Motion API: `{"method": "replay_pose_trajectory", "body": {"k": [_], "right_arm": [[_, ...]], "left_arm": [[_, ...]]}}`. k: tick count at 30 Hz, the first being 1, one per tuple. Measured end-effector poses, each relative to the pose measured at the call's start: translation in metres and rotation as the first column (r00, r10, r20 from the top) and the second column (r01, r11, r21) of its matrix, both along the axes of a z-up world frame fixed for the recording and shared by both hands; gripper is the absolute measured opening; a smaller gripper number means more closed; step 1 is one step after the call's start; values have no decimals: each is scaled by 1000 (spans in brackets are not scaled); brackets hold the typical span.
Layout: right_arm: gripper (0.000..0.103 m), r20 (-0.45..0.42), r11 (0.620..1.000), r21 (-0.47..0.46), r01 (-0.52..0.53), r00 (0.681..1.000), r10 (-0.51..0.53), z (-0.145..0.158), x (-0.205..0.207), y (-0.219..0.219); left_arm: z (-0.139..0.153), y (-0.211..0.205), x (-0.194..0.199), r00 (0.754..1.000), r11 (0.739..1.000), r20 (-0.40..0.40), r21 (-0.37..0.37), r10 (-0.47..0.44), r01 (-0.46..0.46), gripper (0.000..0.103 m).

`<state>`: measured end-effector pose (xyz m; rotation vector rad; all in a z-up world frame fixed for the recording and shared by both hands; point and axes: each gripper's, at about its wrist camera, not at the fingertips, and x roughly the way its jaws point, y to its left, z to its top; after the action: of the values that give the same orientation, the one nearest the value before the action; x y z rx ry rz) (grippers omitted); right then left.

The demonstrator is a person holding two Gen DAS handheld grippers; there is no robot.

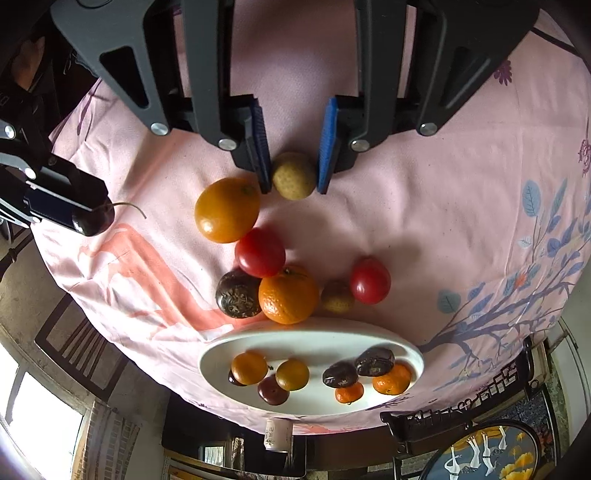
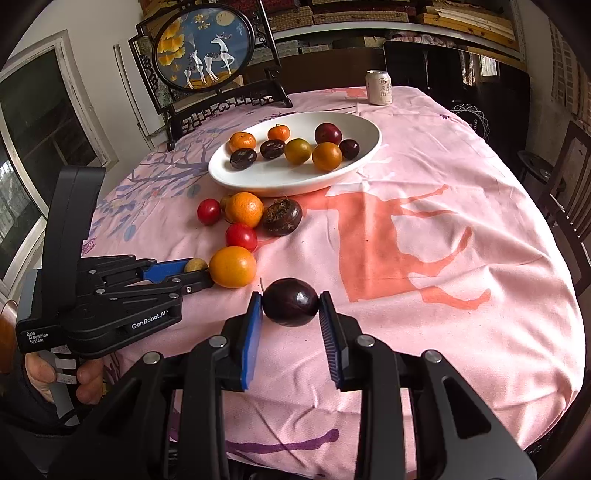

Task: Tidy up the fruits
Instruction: 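Grasp a dark plum with the right tool while the left grasps a small brown kiwi, then carry the plum and kiwi over the plate and open both tools to release them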

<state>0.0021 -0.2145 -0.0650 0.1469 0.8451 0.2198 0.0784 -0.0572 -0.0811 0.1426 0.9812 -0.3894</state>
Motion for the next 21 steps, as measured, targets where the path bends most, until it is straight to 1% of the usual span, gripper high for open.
{"method": "replay_pose_trajectory", "body": {"k": [10, 15, 18, 21], "right_arm": [[32, -5, 1000, -3, -14, 1000, 14, -1, 4, 7], [32, -12, 1000, -5, -16, 1000, 16, -2, 10, 7], [32, -8, 1000, -16, -24, 1000, 24, 1, 19, 8], [32, 4, 999, -25, -37, 999, 37, 9, 39, 8]], "left_arm": [[16, 16, -7, 1000, 999, 18, -45, 26, -25, 25], [30, 23, -5, 999, 998, 42, -51, 29, -27, 25], [43, 28, 8, 998, 998, 56, -44, 37, -35, 25], [60, 32, 42, 995, 998, 77, -22, 65, -64, 25]]}}
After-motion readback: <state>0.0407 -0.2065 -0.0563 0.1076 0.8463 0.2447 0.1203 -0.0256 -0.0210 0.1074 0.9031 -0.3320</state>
